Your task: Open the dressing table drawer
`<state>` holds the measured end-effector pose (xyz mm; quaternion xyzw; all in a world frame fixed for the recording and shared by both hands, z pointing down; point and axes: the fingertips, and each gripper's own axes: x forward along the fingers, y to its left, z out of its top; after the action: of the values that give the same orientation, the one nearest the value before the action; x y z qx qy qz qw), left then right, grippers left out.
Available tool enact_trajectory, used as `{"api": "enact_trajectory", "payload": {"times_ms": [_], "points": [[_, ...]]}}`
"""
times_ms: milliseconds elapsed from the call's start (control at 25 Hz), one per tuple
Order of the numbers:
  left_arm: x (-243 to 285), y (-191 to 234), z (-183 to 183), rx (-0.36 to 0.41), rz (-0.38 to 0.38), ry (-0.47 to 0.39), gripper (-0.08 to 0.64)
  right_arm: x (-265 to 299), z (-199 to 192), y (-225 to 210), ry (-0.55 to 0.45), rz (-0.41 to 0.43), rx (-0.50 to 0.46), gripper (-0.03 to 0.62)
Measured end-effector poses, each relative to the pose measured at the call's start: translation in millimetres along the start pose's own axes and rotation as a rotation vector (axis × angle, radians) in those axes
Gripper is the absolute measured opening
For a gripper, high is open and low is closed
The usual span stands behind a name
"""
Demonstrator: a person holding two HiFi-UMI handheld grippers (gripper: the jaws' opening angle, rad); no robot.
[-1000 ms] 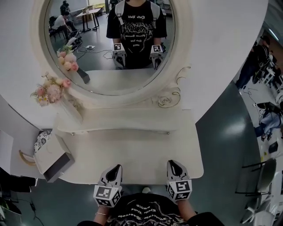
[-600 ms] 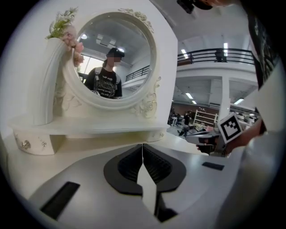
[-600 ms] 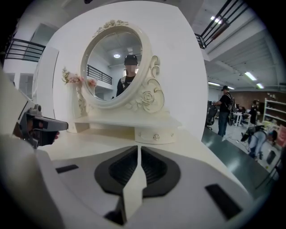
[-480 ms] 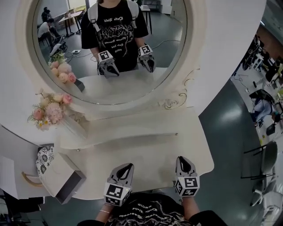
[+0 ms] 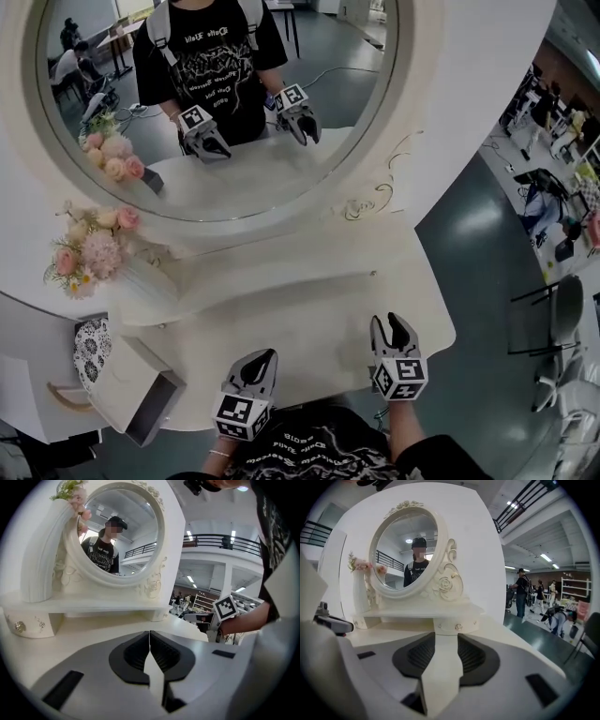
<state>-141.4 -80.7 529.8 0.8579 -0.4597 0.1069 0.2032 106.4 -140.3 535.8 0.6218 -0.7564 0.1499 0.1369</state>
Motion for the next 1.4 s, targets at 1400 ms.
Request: {"api": "enact_trajectory", "payload": {"times_ms": [1400], "points": [[-35.6, 29.3, -24.0, -0.139, 0.403, 0.032, 0.017, 129.2, -8.8, -35.1, 0.175, 0.099, -0.116, 0.144]]}}
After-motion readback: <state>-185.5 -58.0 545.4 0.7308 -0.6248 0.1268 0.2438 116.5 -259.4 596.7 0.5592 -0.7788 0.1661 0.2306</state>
